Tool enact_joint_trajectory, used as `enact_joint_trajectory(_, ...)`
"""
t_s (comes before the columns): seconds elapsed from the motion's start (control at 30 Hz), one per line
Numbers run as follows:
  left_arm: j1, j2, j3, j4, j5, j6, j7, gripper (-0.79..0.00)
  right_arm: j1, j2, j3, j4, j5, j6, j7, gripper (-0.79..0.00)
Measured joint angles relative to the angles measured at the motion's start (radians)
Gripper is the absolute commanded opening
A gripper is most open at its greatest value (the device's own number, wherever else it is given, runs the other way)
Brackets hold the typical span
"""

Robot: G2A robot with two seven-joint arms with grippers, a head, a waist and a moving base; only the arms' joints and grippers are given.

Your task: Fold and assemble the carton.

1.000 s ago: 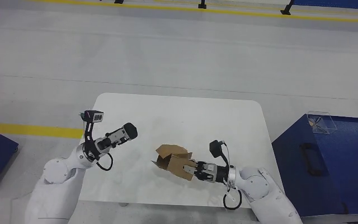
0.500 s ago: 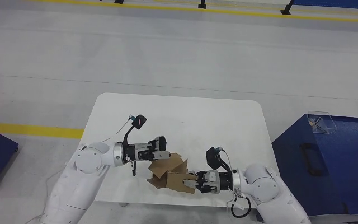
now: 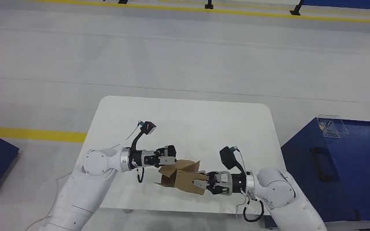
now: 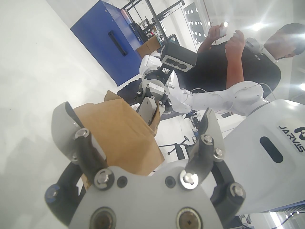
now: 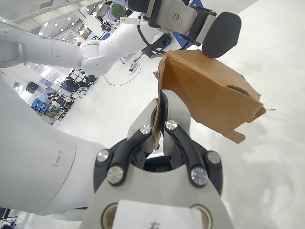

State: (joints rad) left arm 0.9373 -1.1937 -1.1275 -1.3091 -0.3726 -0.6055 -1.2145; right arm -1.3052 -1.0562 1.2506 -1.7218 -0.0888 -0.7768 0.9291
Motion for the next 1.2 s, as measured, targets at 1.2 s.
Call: enact_joint_trajectory(1.2, 0.2, 0.086, -0.149, -0.495, 0.767, 0.317, 0.13, 0.0, 0.007, 0.032, 0.03, 0.052, 0.186, 0.055, 0.025, -0.785)
